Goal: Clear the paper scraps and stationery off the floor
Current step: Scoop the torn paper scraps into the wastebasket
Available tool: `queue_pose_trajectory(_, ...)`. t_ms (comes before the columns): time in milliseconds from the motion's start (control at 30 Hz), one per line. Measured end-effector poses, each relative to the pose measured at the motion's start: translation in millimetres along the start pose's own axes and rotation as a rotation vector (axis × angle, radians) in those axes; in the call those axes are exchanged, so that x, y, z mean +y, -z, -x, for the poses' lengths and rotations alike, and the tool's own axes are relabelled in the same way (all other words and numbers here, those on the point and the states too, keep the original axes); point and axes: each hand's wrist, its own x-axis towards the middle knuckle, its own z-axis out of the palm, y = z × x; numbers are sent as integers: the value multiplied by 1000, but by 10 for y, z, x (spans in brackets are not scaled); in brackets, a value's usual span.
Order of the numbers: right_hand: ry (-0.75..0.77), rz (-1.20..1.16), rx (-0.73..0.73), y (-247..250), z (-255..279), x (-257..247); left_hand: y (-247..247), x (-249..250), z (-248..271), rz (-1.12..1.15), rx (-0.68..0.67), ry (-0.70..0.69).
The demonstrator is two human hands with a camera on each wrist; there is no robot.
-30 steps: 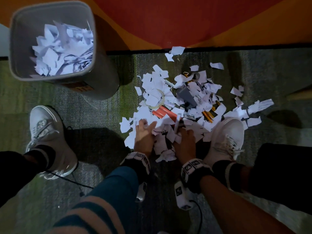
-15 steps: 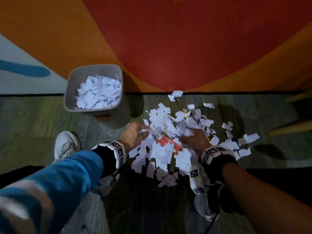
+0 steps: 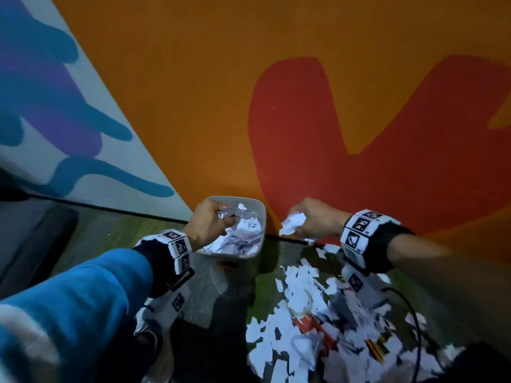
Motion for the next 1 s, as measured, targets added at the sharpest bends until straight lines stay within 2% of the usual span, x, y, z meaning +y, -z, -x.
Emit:
queue_pose_trajectory(200,-7,-214,17,-422,-390,-395,167,-332,-211,-74,105,303)
queue_pose_trajectory(333,-62,-274,45,-668,-701,-578,127,-389,-347,162,120,443)
queue_pose_trajectory(400,-95,-317,69,-755,-827,-614,93,-350,-378,313,73,507)
queue_pose_trajectory(500,-89,-448,77,-830,-968,-654,51,-305,-407,345,-14,567)
queue_pose_trajectory(600,-59,-522,0,-836,-1018,-639,43,-322,-445,265,8,571)
queue_pose_trajectory(767,-64,-473,-80,-723,-985,-474,39,-333,-473,176,72,516)
queue_pose_trajectory(1000,-38,-349,-23,-325,-703,-140,-320,-127,-435,115,-17,272)
